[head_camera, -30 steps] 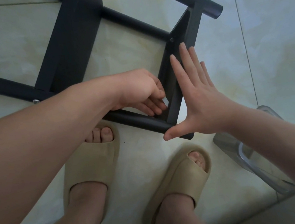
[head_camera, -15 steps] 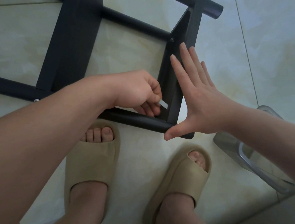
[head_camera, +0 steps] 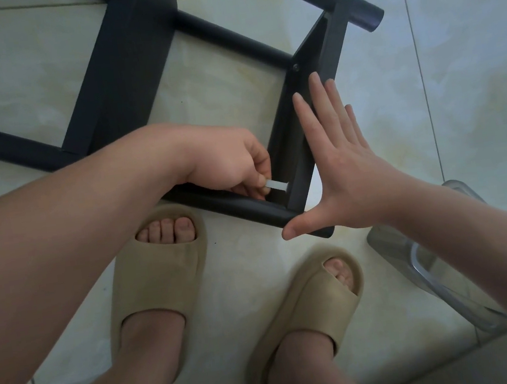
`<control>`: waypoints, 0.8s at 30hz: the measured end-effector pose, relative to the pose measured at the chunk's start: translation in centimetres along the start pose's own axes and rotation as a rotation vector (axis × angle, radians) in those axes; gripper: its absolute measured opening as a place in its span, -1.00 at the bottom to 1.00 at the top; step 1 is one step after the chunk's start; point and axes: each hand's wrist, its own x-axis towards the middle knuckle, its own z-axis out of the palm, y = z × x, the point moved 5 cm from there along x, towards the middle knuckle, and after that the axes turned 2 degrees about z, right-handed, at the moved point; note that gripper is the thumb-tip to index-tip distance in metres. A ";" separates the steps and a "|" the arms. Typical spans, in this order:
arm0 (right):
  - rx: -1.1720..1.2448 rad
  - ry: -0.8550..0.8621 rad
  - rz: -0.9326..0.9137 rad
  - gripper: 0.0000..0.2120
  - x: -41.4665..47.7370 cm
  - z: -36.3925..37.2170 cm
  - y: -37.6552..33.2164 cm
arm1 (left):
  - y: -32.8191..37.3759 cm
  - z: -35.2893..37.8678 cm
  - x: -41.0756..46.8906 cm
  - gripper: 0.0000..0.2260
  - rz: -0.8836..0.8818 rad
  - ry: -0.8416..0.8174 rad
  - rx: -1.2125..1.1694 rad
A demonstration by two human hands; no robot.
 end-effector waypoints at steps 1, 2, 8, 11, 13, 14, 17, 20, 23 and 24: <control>0.000 0.002 0.000 0.48 0.0 0.0 0.0 | 0.0 -0.1 -0.1 -0.81 0.001 -0.002 0.037; -0.001 0.003 0.001 0.48 0.0 0.0 0.0 | 0.1 -0.1 -0.1 -0.81 0.001 -0.006 0.082; -0.001 -0.003 0.002 0.48 0.0 0.0 0.0 | 0.4 -0.1 -0.2 -0.80 -0.015 -0.052 0.243; -0.003 -0.002 0.004 0.49 0.1 -0.1 0.0 | 0.6 -0.7 -0.4 -0.83 0.034 0.006 0.257; -0.004 0.003 0.004 0.49 0.1 -0.1 0.0 | 0.7 -1.0 -0.5 -0.87 0.080 0.024 0.184; -0.004 0.005 0.003 0.48 0.1 -0.1 0.1 | 0.8 -1.1 -0.5 -0.88 0.098 0.032 0.153; -0.003 0.009 0.002 0.48 0.1 -0.1 0.1 | 1.1 -1.5 -0.3 -0.88 0.140 0.097 0.151; -0.010 0.015 -0.004 0.48 0.2 0.0 0.1 | 1.4 -1.9 0.0 -0.84 0.145 0.194 0.178; -0.013 0.021 -0.010 0.48 0.3 -0.1 0.1 | 1.6 -1.7 0.5 -0.84 0.145 0.278 -0.005; -0.013 0.022 -0.011 0.48 0.3 -0.1 0.1 | 1.5 -1.4 0.7 -0.86 0.132 0.293 -0.110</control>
